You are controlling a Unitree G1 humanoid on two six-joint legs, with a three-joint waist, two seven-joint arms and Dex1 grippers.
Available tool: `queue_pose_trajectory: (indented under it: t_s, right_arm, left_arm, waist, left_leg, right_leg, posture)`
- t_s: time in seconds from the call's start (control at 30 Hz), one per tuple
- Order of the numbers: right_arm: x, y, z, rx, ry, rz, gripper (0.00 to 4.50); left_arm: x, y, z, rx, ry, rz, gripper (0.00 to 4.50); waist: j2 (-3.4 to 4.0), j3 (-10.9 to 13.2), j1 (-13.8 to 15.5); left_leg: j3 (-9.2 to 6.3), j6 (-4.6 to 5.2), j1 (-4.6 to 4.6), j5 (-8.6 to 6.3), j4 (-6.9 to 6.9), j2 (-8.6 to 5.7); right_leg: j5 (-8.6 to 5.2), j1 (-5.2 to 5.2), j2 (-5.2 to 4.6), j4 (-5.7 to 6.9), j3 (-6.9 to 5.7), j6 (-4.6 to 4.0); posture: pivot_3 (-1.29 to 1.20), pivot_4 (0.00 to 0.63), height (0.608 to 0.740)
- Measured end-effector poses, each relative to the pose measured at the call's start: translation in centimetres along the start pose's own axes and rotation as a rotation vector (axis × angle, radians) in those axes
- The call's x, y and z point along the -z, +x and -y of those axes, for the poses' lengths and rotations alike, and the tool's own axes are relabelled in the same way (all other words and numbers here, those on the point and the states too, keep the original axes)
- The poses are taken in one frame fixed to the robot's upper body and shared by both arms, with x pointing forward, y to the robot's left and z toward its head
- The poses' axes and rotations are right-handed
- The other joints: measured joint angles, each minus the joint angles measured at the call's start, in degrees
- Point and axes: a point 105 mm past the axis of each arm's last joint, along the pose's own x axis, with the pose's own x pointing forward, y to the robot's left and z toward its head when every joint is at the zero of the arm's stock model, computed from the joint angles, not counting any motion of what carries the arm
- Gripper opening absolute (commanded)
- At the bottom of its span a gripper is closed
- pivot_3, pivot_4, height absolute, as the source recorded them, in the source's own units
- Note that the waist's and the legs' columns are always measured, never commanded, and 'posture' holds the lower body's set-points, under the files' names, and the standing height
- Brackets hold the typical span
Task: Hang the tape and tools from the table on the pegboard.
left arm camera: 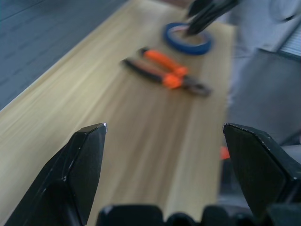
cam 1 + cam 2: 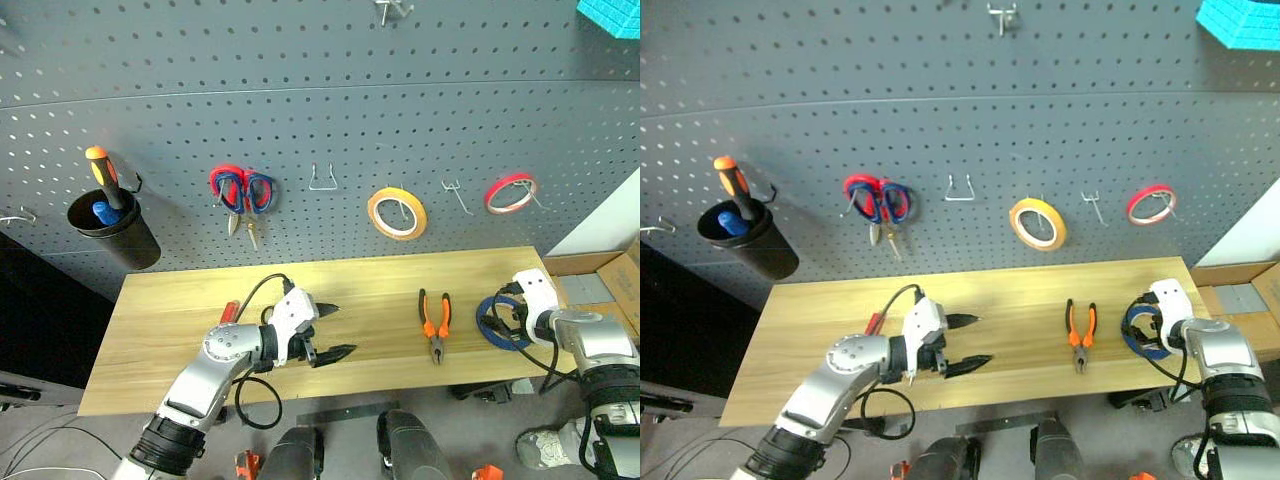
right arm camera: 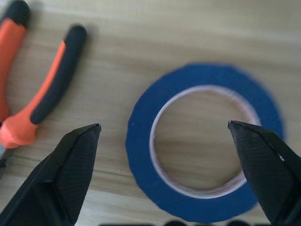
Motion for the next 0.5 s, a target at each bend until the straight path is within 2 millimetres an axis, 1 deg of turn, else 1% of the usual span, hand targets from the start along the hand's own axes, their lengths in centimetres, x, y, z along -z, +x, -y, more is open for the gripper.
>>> queue_pose_trajectory:
  t_s: [0.13,0.27,0.4,0.5]
  right_arm:
    - [-0.1,0.5,-0.8,-0.022,0.011,0.017,4.50]
    - [0.0,1.1,-1.6,-0.037,0.028,0.026,4.50]
    - [0.4,1.6,-1.7,-0.028,0.094,0.008,4.50]
    - [0.8,2.0,-1.5,0.004,0.157,-0.019,3.92]
  left_arm:
    - [0.1,0.3,0.5,0.014,-0.011,-0.008,4.22]
    - [-0.5,1.1,1.6,0.061,0.011,0.002,4.22]
    - [-0.9,1.1,1.8,0.068,0.017,0.002,4.22]
    - [-1.3,1.0,1.8,0.071,0.027,0.005,4.26]
  waist:
    - [-0.01,0.1,0.2]
    - [-0.03,0.2,0.2]
    - [-0.04,0.4,0.1]
    - [-0.08,0.5,0.2]
  left_leg:
    - [-0.03,0.03,0.00,-0.01,0.05,-0.01]
    - [-0.01,0.04,0.00,-0.02,0.09,-0.01]
    - [-0.01,0.03,0.00,-0.01,0.09,-0.01]
    - [-0.02,0.03,0.00,-0.01,0.08,-0.01]
  right_leg:
    - [0.00,0.02,0.00,0.00,-0.04,0.02]
    - [0.03,0.04,0.01,0.00,-0.02,0.08]
    - [0.03,0.02,0.01,0.03,-0.02,0.07]
    - [0.03,0.02,0.01,0.02,-0.03,0.07]
  posture:
    - [-0.13,0.255,0.740]
    - [-0.12,0.255,0.740]
    - [-0.12,0.255,0.740]
    - [-0.11,0.254,0.740]
